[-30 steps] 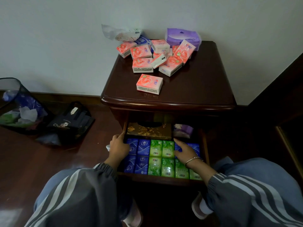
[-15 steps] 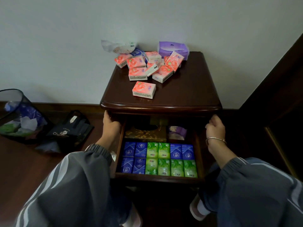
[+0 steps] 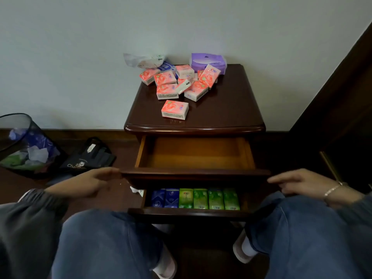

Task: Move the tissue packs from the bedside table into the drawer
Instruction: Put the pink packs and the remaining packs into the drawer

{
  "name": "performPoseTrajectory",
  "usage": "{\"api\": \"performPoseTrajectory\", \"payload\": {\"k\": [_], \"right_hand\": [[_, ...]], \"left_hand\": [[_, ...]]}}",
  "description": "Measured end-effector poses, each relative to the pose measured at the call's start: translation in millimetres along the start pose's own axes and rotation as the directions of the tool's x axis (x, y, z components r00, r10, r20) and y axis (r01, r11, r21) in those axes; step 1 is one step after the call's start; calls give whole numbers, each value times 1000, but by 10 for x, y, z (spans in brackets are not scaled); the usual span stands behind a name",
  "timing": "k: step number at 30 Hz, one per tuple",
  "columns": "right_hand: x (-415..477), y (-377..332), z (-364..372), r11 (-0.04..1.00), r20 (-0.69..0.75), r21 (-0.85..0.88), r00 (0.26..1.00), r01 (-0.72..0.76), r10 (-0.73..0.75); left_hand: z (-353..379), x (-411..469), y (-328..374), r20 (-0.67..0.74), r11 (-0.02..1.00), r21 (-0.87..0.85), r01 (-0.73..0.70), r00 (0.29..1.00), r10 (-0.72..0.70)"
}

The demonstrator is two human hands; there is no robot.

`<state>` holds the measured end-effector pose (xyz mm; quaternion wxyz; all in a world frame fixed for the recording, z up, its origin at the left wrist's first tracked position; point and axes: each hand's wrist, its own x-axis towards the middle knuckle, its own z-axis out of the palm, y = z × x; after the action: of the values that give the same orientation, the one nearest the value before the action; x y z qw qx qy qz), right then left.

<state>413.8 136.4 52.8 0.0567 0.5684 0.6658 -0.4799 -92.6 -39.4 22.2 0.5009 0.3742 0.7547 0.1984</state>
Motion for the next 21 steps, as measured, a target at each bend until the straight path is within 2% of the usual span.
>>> {"api": "performPoseTrajectory", "payload": {"k": [1, 3, 5, 6, 7, 9, 11, 13, 15, 17, 19, 21], "right_hand": [[-111, 13, 58, 992, 11, -128, 1000, 8, -7], [-272, -19, 278, 962, -140, -261, 983, 77, -117], [-354, -154, 563, 917, -332, -316, 877, 242, -346], [-360, -227, 700, 885, -362, -363, 831, 292, -423], [-324, -293, 824, 857, -351, -416, 815, 305, -461], [-221, -377, 1038, 835, -276, -497, 869, 236, -410], [-133, -387, 1189, 812, -234, -561, 910, 162, -343], [-98, -365, 1229, 784, -254, -602, 894, 153, -370], [-112, -352, 1170, 799, -277, -568, 869, 197, -411], [-182, -356, 1077, 828, -261, -497, 865, 260, -429], [-276, -359, 1010, 851, -189, -446, 900, 279, -394], [-325, -325, 970, 862, -125, -413, 920, 292, -372]], "left_hand": [[19, -94, -15, -37, 992, 128, -3, 999, 8], [218, -246, 32, -234, 952, 296, -81, 960, 155], [566, -361, 212, -394, 889, 365, -275, 819, 416], [752, -381, 305, -389, 848, 389, -359, 770, 505], [937, -364, 372, -348, 816, 416, -402, 758, 551], [1301, -307, 457, -285, 792, 484, -373, 789, 545], [1573, -260, 467, -314, 774, 571, -275, 798, 515], [1671, -265, 459, -355, 747, 615, -253, 757, 549], [1642, -319, 494, -385, 771, 565, -295, 732, 563], [1572, -398, 547, -408, 835, 493, -246, 782, 471], [1511, -465, 554, -383, 859, 496, -131, 854, 351], [1479, -510, 511, -374, 873, 481, -85, 880, 292]]}}
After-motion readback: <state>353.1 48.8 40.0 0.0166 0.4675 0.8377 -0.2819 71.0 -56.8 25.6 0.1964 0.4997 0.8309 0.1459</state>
